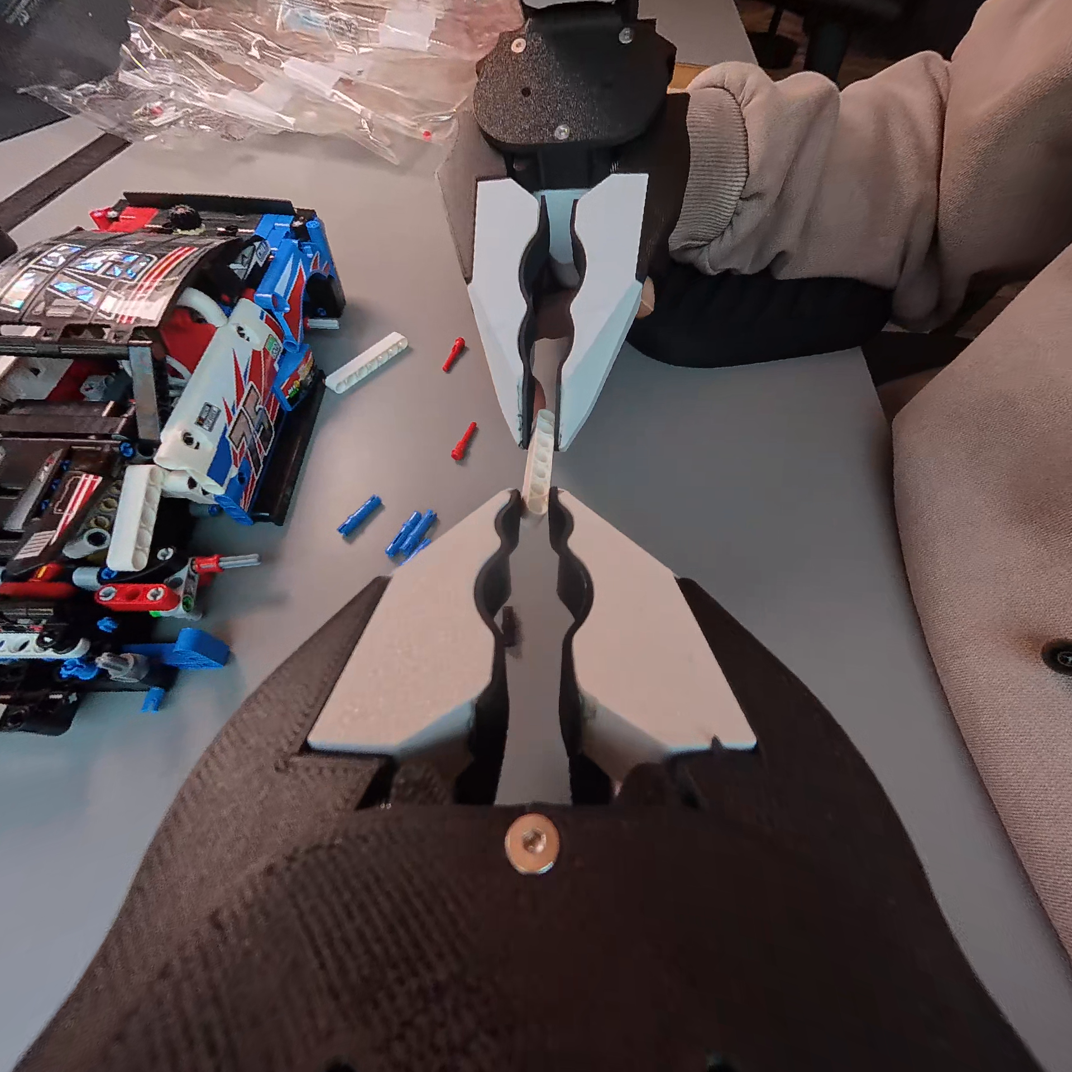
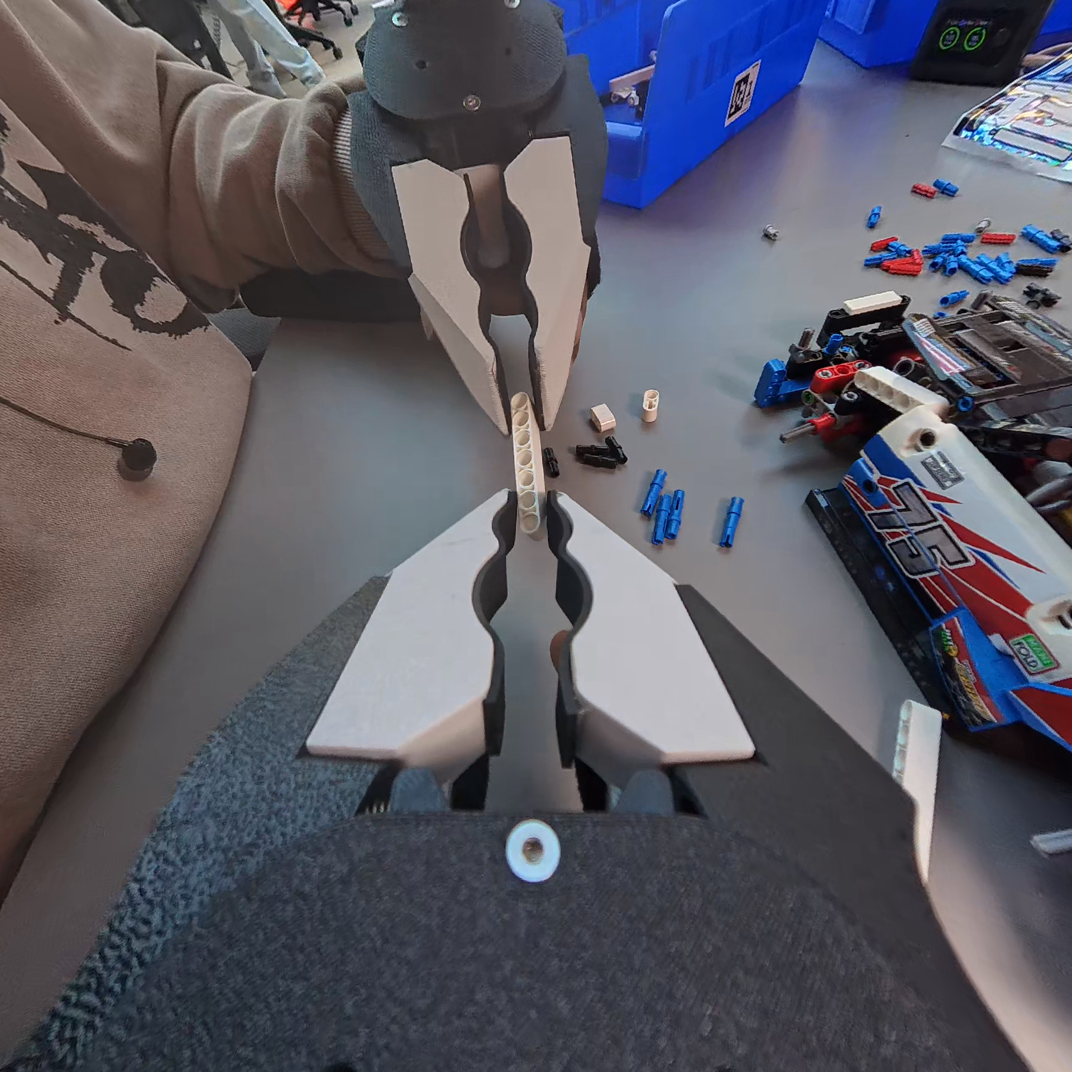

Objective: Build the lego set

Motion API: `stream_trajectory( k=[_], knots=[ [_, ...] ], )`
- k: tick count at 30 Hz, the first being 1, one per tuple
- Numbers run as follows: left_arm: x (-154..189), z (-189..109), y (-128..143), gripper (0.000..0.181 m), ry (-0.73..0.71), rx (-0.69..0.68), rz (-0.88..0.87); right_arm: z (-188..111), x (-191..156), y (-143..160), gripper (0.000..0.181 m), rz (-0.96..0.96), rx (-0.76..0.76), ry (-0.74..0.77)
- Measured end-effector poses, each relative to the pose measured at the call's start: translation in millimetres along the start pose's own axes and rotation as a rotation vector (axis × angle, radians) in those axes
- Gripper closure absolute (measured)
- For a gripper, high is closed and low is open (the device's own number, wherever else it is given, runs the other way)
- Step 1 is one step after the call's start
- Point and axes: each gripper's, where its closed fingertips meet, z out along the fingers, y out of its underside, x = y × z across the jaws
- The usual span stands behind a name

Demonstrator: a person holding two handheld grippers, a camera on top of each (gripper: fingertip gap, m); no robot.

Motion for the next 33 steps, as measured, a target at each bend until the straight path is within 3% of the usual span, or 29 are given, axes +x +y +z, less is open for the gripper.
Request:
stream_trajectory(
  k=[1,5,12,16,21,26,29,33],
  knots=[
    [-0.4,0.2,-0.1,0.174,-0.004,0.002,0.004,-0.3,0.5,0.0,0.173,-0.005,-0.001,0.004],
    [-2.2,1.0,2.8,0.173,0.011,0.001,-0.057,0.4,3.1,0.1,0.174,-0.12,-0.006,0.058],
    [-3.1,-2.6,-0.5,0.16,0.171,0.071,-0.395,1.8,6.2,-4.6,0.175,-0.415,-0.012,0.189],
    [-4.9,-4.4,-2.1,0.173,0.187,0.09,-0.442,1.1,5.9,-8.0,0.175,-0.504,-0.006,0.223],
    [-5.8,-3.7,-0.2,0.173,0.137,0.066,-0.356,2.4,8.0,-5.9,0.174,-0.518,-0.021,0.239],
    [-6.3,-0.3,9.0,0.174,0.028,-0.017,-0.107,3.5,6.7,0.5,0.166,-0.356,-0.014,0.163],
    [-0.3,0.5,5.9,0.175,0.033,-0.004,-0.03,2.4,5.2,3.1,0.161,-0.247,-0.008,0.105],
    [-0.6,2.0,10.4,0.175,0.01,-0.03,0.041,0.8,2.5,2.3,0.175,-0.19,0.003,0.072]
  ],
)
